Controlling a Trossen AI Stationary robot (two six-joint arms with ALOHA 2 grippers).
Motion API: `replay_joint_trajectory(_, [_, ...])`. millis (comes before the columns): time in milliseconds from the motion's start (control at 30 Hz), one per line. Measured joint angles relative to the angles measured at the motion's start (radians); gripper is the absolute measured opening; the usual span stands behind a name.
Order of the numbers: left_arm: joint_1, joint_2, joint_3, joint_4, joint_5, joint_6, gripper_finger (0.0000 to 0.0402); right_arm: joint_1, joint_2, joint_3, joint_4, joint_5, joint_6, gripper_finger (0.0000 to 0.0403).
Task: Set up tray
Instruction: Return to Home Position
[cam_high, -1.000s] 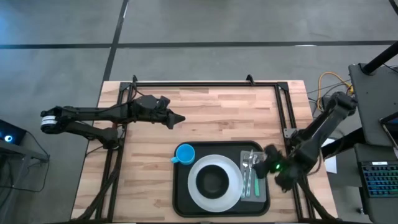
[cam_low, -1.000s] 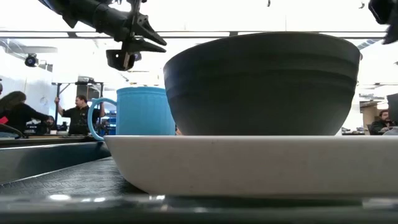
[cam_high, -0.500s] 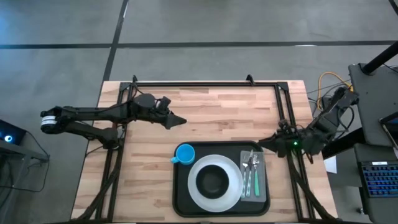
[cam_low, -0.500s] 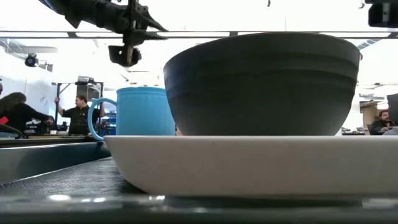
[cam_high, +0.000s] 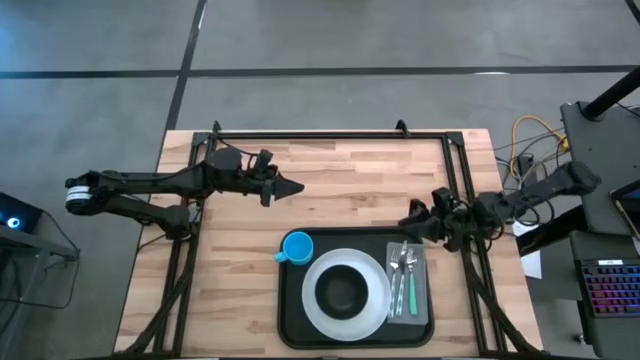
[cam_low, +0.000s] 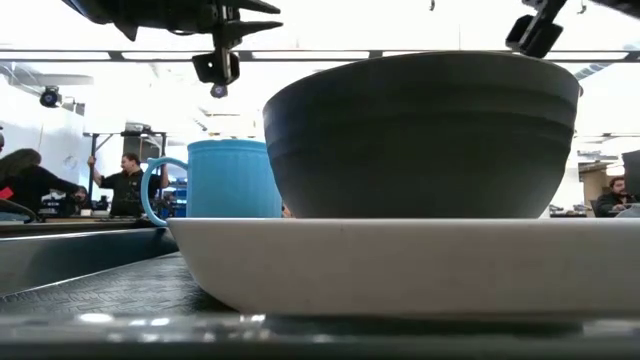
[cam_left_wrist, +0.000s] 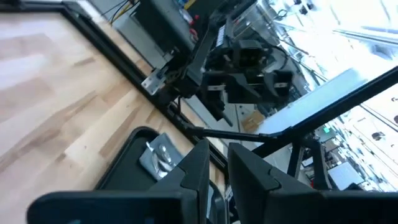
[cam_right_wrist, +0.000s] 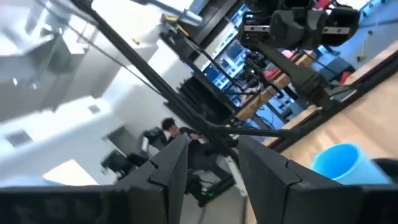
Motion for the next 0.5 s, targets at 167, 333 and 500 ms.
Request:
replay_joint_trajectory(167, [-0.013,0.0,0.0,0.042,0.001,0.028,0.004,-0.149,-0.07,-0.015,-0.086,-0.193,-0.1,0.0135])
replay_joint_trajectory(333, [-0.028,-0.002,0.0,0.143,0.02,0.104,0.004,-0.292,-0.196,0.014,-0.369,-0.246,-0.183,0.013])
replay_joint_trajectory(500, [-0.026,-0.025,-0.009,0.147,0.023,0.242,0.004,-0.4,-0.36,0.046,-0.64,-0.257,-0.208,0.0125])
